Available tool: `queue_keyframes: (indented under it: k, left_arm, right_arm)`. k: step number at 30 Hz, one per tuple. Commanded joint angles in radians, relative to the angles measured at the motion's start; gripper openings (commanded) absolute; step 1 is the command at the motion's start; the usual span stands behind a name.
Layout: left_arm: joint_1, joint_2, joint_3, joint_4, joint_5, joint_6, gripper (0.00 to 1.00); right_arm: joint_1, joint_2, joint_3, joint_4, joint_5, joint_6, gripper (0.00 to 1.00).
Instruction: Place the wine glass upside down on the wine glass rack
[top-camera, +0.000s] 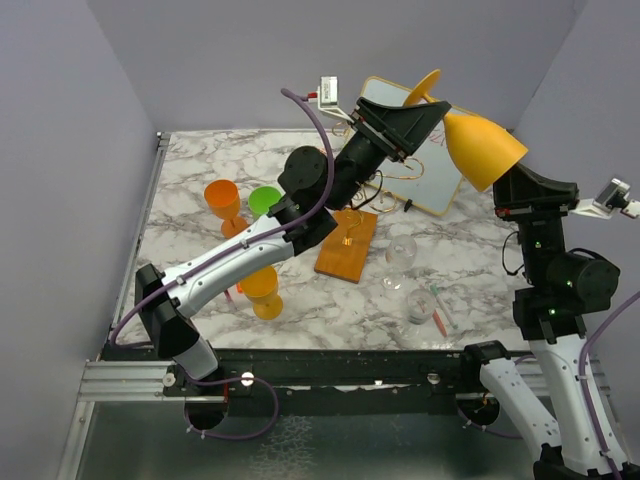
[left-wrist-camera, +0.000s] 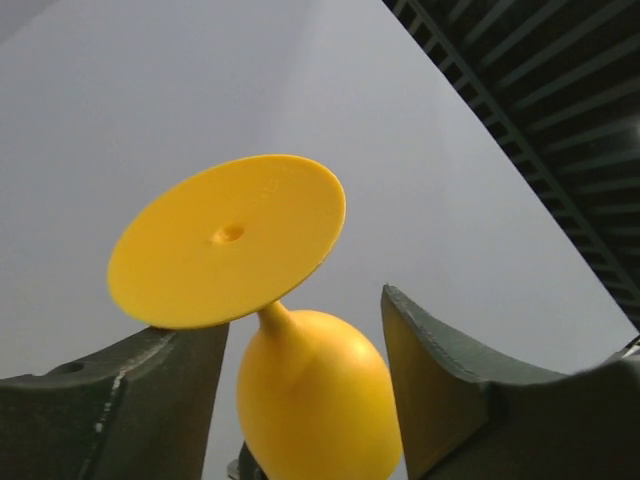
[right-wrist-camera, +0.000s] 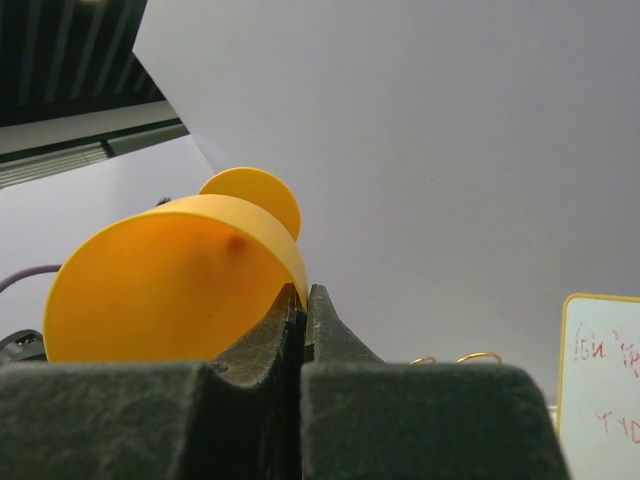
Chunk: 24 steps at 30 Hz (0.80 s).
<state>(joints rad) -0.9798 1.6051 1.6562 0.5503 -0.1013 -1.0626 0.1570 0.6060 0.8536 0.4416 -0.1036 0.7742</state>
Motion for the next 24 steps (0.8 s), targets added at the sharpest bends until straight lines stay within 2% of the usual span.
queue_keyframes:
  k: [1,9,11,14,16,17,20,21,24]
  left_arm:
    - [-0.024,0.037,0.037,0.066,-0.064,-0.023,0.58]
    - [-0.05,0.059,0.027,0.108,-0.092,-0.041,0.39]
    - [-0.051,0.062,0.02,0.12,-0.092,-0.041,0.28]
    - [-0.052,0.062,0.015,0.132,-0.092,-0.024,0.01]
    - [-0.053,0.057,0.013,0.136,-0.093,0.0,0.0]
    - [-0.052,0.055,0.014,0.14,-0.094,0.025,0.0]
    - [-0.051,0.046,0.025,0.145,-0.086,0.139,0.0]
    - [-0.051,0.044,0.033,0.144,-0.075,0.189,0.0]
    - [-0.051,0.025,0.035,0.136,-0.052,0.333,0.0]
  right_arm:
    - [0.003,0.02,-0.023,0.077,-0.062,0.014,0.01]
    - [0.004,0.034,-0.045,0.111,-0.077,0.056,0.01]
    - [0.003,0.036,-0.048,0.112,-0.077,0.058,0.01]
    - [0.003,0.037,-0.05,0.112,-0.077,0.064,0.01]
    - [0.003,0.036,-0.045,0.089,-0.072,0.071,0.01]
    - [0.003,0.035,-0.041,0.074,-0.07,0.071,0.04]
    - [0.003,0.033,-0.018,-0.004,-0.051,0.072,0.31]
    - [0.003,0.031,-0.003,-0.039,-0.038,0.07,0.36]
    - [0.003,0.028,0.045,-0.189,-0.016,0.032,0.45]
